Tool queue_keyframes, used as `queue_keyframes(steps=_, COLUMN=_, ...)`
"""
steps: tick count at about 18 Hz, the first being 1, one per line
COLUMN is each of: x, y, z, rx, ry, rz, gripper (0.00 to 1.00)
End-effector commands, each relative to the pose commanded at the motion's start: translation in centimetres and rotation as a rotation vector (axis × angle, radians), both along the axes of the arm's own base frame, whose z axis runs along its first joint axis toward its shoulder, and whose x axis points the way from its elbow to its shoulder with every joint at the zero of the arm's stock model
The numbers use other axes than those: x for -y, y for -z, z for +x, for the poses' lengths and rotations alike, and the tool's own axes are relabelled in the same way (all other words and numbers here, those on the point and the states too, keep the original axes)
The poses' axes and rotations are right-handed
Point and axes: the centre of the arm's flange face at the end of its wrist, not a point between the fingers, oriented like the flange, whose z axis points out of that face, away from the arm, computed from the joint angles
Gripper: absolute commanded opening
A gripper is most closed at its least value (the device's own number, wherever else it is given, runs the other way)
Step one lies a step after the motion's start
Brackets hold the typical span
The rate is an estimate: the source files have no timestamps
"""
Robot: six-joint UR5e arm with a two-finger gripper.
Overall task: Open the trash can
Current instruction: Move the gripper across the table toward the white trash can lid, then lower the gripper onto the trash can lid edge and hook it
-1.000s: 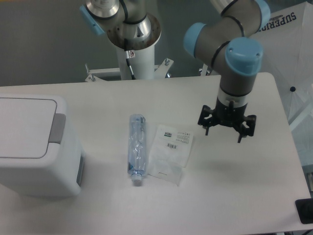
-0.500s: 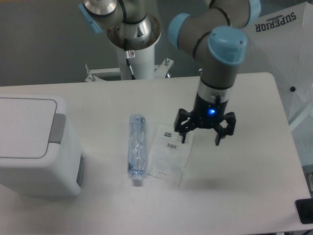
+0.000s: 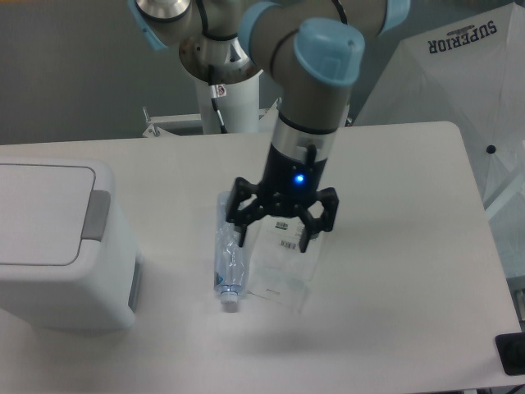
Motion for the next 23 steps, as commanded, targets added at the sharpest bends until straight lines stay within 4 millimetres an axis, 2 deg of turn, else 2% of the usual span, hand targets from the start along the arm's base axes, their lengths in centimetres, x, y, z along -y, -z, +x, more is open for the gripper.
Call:
queue_keyframes(steps=3, x=-0.5, y=-0.8, z=0.8, rx=0.031, ry=-0.001, rz=0.031, gripper=1.00)
queue_keyframes(steps=11, x=-1.7, y=-0.8, z=5.7, rx=0.087, ry=0.033, rz=-0.013, gripper=1.00)
queue_keyframes(steps=14, x=-1.9, y=-0.2, z=7.2, rx=0.099, ry=0.048, rz=-0.024, gripper=1.00)
queue_keyframes(steps=19, x=-2.7, y=2.4, z=10.7, rx=0.132, ry=0.083, rz=-0.071, gripper=1.00)
queue_keyframes(steps=23, x=-3.0, y=3.3, z=12.1, rx=0.143, ry=0.103, rz=-0.085, gripper=1.00)
